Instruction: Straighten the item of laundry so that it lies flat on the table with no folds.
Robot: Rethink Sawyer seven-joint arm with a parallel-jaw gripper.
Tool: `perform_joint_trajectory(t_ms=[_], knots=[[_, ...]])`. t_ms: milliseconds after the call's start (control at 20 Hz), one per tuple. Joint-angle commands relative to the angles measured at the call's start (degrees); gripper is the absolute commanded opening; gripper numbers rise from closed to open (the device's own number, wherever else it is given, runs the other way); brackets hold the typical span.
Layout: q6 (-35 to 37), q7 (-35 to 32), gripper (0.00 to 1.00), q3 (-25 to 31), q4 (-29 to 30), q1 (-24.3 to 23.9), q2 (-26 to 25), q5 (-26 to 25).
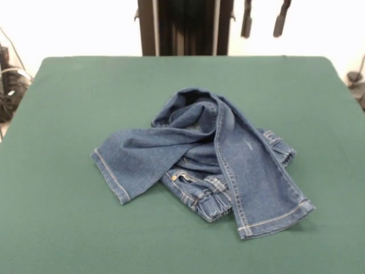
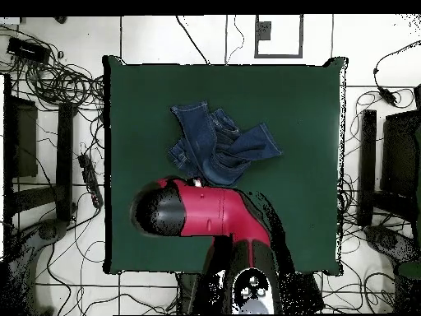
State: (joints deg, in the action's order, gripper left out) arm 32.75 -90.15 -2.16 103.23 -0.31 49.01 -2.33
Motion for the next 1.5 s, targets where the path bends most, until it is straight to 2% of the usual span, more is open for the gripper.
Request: perform_joint_trajectory(t_ms=[50,250,600,900,1100,1250,1500], knots=[[-1.66,-8.3,1.0,0.65,-8.17,0.26,-9.56,-2.48],[-1.03,-7.54,1.0,1.32,-12.95,-0.88,-13.3,-1.7],[-0.19,-7.46,1.0,1.41,-26.98,-1.05,-22.88,-0.79],[1.08,-7.79,1.0,1.49,-35.89,-0.41,-29.89,0.02],[-1.58,-6.87,1.0,1.46,-40.21,-0.21,-34.12,-0.98],[-3.01,-7.14,1.0,0.09,-41.35,0.69,-35.46,-2.27],[2.57,-3.6,1.0,-1.1,-45.79,1.51,-39.3,-4.01]])
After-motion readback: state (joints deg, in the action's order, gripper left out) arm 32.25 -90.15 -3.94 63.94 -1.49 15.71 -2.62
